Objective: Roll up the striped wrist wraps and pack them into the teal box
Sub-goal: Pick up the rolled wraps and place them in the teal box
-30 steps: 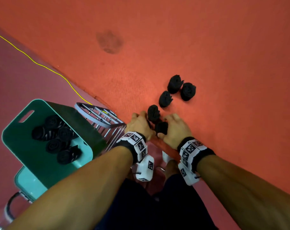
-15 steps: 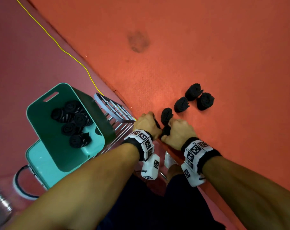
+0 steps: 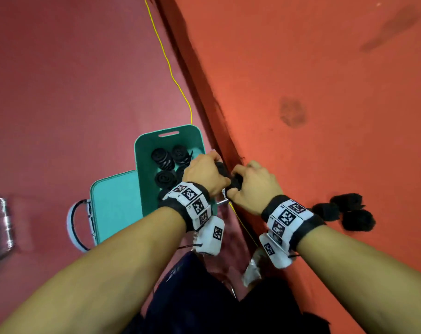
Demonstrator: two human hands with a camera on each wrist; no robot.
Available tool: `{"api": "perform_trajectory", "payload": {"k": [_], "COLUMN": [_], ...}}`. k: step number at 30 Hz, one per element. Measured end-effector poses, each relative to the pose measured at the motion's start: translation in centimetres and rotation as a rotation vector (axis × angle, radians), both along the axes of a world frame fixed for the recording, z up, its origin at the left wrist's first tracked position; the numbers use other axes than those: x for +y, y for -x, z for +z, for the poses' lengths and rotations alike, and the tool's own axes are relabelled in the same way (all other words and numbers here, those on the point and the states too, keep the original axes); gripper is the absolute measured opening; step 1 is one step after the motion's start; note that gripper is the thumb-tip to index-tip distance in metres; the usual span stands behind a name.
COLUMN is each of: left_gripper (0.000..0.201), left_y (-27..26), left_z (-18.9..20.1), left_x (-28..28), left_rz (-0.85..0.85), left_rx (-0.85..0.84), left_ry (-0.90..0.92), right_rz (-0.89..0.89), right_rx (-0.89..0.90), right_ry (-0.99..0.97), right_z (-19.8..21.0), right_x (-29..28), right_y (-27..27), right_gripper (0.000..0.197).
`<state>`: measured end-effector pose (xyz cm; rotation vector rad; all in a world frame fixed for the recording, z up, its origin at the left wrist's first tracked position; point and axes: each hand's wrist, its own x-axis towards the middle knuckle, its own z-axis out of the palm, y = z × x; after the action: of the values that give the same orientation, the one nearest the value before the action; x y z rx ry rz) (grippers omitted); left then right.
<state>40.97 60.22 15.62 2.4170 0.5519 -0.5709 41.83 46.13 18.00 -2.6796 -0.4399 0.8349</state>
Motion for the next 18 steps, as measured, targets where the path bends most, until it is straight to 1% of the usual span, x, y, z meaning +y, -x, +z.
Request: {"api": "perform_trajectory", "payload": {"k": [4, 7, 10, 13, 18], "left_gripper": [0.034, 0.033, 0.031, 0.034, 0.041], "left_y": [1.6, 3.0, 3.8, 4.5, 4.9], "left_z": [-0.9, -2.8, -4.9, -7.3, -10.7], "left_x": [6.6, 9.6, 11.0, 10.9, 10.5], "left_rz": [0.142, 0.164, 0.192, 0.132, 0.024], "left_rx": [0.003, 0.089, 0.183, 0.295, 0.431], "left_ry": [-0.019, -0.043, -0.050, -0.079, -0.117], "right_rz": [0.094, 0.155, 0.168, 0.179, 0.214], "right_rx": [0.012, 0.077, 0.153, 0.210, 0.288], "right_ry": [-0.034, -0.008, 0.014, 0.049, 0.135], "right_z": [-1.1, -3.4, -6.2, -8.6, -12.5], "right_x": [6.2, 9.6, 11.8, 12.9, 13.4], "right_y": [0.0, 0.6, 1.0, 1.3, 1.0], "right_gripper": [0.036, 0.040, 0.042, 0.042, 0.039]}}
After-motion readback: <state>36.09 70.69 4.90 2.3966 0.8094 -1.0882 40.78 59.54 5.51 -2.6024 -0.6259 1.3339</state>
